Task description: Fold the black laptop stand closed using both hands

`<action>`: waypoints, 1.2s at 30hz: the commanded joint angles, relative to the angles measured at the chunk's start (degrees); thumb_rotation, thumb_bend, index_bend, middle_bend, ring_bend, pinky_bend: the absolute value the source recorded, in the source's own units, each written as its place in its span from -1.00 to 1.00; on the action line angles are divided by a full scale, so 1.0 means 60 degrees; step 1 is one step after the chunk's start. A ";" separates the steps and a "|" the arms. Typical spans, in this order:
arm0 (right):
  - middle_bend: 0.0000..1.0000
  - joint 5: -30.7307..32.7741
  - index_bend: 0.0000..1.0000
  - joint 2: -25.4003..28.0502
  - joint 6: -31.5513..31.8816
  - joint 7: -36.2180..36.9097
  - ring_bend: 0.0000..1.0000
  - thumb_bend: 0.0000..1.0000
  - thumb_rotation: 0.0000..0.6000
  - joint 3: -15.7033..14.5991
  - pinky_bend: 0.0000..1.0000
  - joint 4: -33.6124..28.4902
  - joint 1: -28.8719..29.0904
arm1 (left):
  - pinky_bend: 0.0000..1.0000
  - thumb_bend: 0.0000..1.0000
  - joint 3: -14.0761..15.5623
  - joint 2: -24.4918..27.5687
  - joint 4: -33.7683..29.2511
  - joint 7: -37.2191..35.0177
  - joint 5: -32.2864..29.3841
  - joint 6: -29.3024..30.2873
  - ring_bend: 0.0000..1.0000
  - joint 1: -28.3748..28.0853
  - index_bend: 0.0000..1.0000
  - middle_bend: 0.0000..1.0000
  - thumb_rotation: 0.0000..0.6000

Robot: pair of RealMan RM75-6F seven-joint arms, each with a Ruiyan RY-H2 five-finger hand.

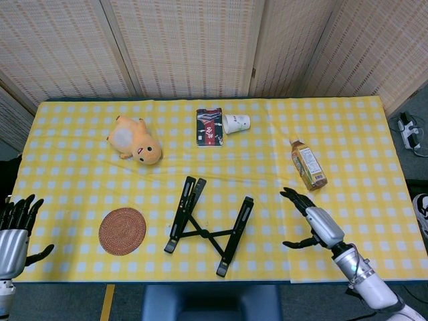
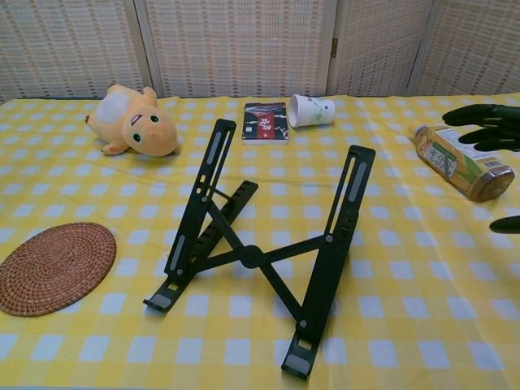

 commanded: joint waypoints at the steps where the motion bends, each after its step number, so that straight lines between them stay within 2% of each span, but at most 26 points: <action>1: -0.99 0.0525 -1.00 -0.0476 -0.0672 0.0248 -0.88 -0.70 1.00 0.0315 -1.00 -0.0247 0.0591 | -1.00 -0.65 0.0011 0.0007 0.0000 -0.0044 0.0032 0.0040 -1.00 0.0023 -0.80 -0.90 1.00; 9: -0.99 0.1390 -1.00 -0.1327 -0.1363 0.0390 -0.86 -0.70 1.00 0.0795 -1.00 -0.0009 0.1250 | -1.00 -0.65 0.0041 0.0019 0.0016 -0.0147 0.0061 0.0055 -1.00 0.0060 -0.80 -0.90 1.00; 14: -0.99 0.2502 -1.00 -0.2361 -0.2135 0.0230 -0.86 -0.70 1.00 0.1438 -1.00 0.0862 0.2063 | -1.00 -0.65 0.0049 0.0046 0.0042 -0.0274 0.0080 0.0020 -1.00 0.0053 -0.79 -0.90 1.00; 25: -0.98 0.3954 -1.00 -0.3640 -0.2808 -0.0864 -0.86 -0.70 1.00 0.2203 -1.00 0.2266 0.3238 | -1.00 -0.65 0.0038 0.0056 0.0089 -0.0373 0.0055 -0.0047 -0.99 0.0039 -0.79 -0.90 1.00; 30: -0.97 0.4283 -1.00 -0.4126 -0.2990 -0.1081 -0.85 -0.70 1.00 0.2532 -1.00 0.2743 0.3715 | -1.00 -0.65 -0.0035 0.0069 0.0081 -0.0370 0.0059 -0.0115 -0.99 -0.0054 -0.78 -0.90 1.00; 36: -0.97 0.4527 -1.00 -0.4573 -0.3430 -0.1017 -0.84 -0.70 1.00 0.2865 -1.00 0.3015 0.4267 | -0.91 -0.65 -0.0277 0.0280 0.0147 -0.1396 0.0133 -0.0883 -0.92 -0.0702 -0.69 -0.88 1.00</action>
